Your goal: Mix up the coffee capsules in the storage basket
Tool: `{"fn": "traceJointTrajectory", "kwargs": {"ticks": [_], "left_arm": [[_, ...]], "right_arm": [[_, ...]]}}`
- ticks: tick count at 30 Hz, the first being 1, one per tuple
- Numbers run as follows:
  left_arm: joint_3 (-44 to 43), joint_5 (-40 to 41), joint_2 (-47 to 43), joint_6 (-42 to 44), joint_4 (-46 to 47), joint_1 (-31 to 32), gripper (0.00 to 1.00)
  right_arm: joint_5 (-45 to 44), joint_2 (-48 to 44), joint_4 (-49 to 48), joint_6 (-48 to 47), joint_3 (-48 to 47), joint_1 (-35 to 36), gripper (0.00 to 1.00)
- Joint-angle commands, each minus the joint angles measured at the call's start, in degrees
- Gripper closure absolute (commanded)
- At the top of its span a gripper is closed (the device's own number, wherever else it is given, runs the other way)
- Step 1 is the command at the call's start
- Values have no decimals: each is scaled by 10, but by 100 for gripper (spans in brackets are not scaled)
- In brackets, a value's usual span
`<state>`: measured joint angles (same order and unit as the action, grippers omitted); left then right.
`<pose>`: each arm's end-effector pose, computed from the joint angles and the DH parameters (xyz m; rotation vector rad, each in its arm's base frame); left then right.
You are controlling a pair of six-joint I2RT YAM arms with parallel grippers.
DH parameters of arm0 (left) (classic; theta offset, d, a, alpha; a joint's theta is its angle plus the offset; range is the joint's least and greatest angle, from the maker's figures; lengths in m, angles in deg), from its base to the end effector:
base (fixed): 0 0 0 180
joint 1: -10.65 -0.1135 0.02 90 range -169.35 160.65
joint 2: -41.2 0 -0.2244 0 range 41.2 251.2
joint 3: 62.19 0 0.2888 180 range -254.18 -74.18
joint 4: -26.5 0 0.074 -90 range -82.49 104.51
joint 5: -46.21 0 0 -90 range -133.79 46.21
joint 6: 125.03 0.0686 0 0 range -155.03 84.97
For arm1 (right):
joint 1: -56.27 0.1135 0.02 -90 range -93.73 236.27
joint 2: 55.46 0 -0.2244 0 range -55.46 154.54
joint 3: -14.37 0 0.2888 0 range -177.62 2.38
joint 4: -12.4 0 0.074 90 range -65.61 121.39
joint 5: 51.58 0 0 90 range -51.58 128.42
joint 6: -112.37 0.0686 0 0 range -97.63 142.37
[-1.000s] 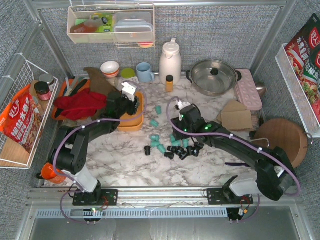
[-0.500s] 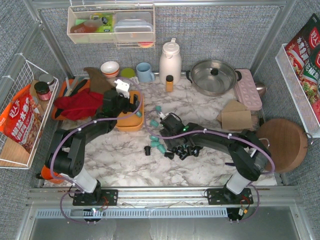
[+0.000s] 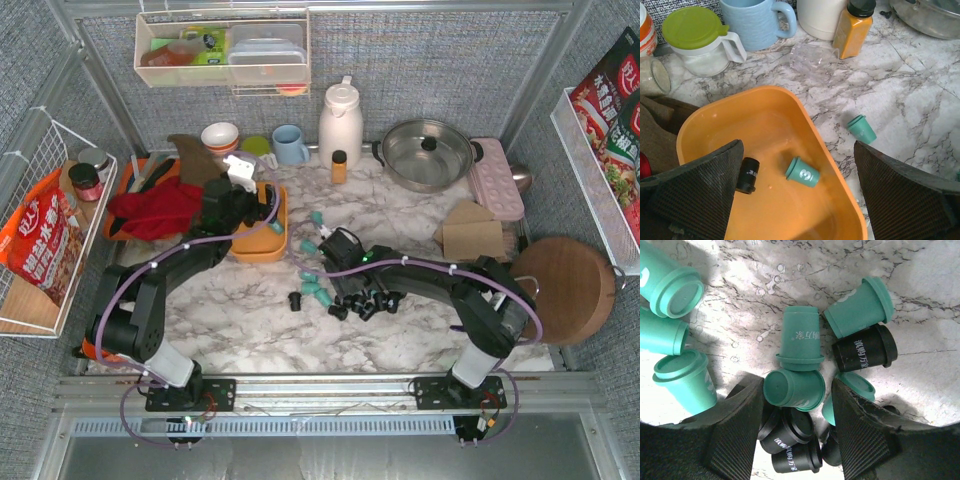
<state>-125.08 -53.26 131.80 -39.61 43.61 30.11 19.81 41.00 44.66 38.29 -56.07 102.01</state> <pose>0.3897 -0.1497 0.1775 0.3500 1.7401 -0.4496 0.2794 0.2553 0.0915 -0.5320 2.4514 0.0123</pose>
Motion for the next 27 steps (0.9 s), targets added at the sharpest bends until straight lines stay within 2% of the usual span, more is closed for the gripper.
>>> {"fn": "traceJointTrajectory", "kwargs": {"ticks": [1,16,22,27], "left_arm": [[1,-10,-6,-8,21,0,1],[2,-29,-10,-9,23,1,1],[2,-33,-10,-9,22,1,1],[1,-38,-8,-9,22,2,1]], "right_arm": [[-10,-14,-16,14,8,1,40],[23,12,-66,-5,33,1,41],[18,0,-70,-10,39,1,53],[16,-16,-74,-12,42,1,55]]}}
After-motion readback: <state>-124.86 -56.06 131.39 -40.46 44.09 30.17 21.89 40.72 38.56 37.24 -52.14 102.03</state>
